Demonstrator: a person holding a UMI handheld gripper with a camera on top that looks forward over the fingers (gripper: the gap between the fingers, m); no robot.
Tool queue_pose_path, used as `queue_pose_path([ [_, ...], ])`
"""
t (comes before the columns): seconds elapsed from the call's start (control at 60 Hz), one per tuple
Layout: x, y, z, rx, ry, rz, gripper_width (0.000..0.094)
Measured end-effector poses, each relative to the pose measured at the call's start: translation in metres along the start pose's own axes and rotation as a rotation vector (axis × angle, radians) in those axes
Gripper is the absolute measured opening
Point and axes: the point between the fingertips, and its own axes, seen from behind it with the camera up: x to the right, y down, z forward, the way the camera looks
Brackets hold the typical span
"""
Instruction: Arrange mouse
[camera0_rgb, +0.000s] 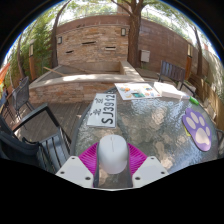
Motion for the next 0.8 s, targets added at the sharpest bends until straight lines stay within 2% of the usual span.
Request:
queue_pose_path([
  [0.083,-0.001,-0.005,-0.004,-0.001,-0.020,-0.009,0.0352],
  [0.167,-0.006,-0.035,-0.019,0.048,-0.062,-0.012,0.0353],
  [0.267,-0.003,-0.102,-0.060,0.174,-0.126,0.016,0.0350],
  [0.367,0.028,-0.187,-0.115,0.339,-0.171,0.056,0.0351],
  [0.45,0.085,-0.242,-0.148,0.449,-0.156,0.090,0.0349],
  [0.517,0.147,-0.266,-0.158,0.491,-0.114,0.113,0.0349],
  [0.617,0.254,-0.247,-0.133,0.469,-0.015,0.137,0.0356],
  [0.717,0.340,-0.186,-0.073,0.318,0.066,0.158,0.0365],
  [0.8,0.386,-0.129,-0.027,0.203,0.080,0.155,0.0363],
])
